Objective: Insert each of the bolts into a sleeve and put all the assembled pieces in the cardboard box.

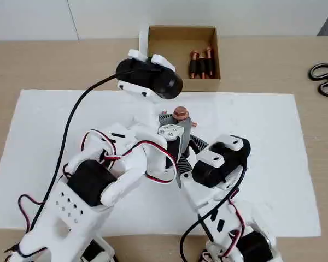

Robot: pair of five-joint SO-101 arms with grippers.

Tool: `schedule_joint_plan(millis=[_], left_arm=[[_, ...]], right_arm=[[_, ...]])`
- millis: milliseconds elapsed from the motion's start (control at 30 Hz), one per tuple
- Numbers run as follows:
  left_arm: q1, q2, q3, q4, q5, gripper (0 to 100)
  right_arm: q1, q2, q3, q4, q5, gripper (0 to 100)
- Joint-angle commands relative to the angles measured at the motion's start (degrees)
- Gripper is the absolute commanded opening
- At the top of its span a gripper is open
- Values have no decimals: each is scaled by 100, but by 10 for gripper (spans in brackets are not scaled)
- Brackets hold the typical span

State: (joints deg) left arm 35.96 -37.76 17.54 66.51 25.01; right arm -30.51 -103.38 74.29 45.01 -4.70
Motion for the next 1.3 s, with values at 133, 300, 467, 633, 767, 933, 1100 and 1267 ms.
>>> schedule_joint_plan(millis=[133,300,467,633,767,933,1100,1267], left_arm=[[-9,-70,101,141,-105,6],[-18,-79,110,220,-105,6],[-18,-70,110,281,-105,6],[-18,-70,110,519,-88,6],[-18,-97,110,571,-79,6],[-18,-70,303,501,-70,6],[-18,-114,505,475,-70,6],[-9,-114,514,651,-70,42]], right_arm=[[13,-66,-97,-145,26,4],[13,-66,-97,-145,26,4],[13,-66,-97,-145,26,4],[13,-66,-97,-145,26,4],[13,-66,-97,-145,26,4],[13,-66,-97,-145,35,4],[13,-66,-97,-145,35,4],[13,-66,-97,-154,44,4]])
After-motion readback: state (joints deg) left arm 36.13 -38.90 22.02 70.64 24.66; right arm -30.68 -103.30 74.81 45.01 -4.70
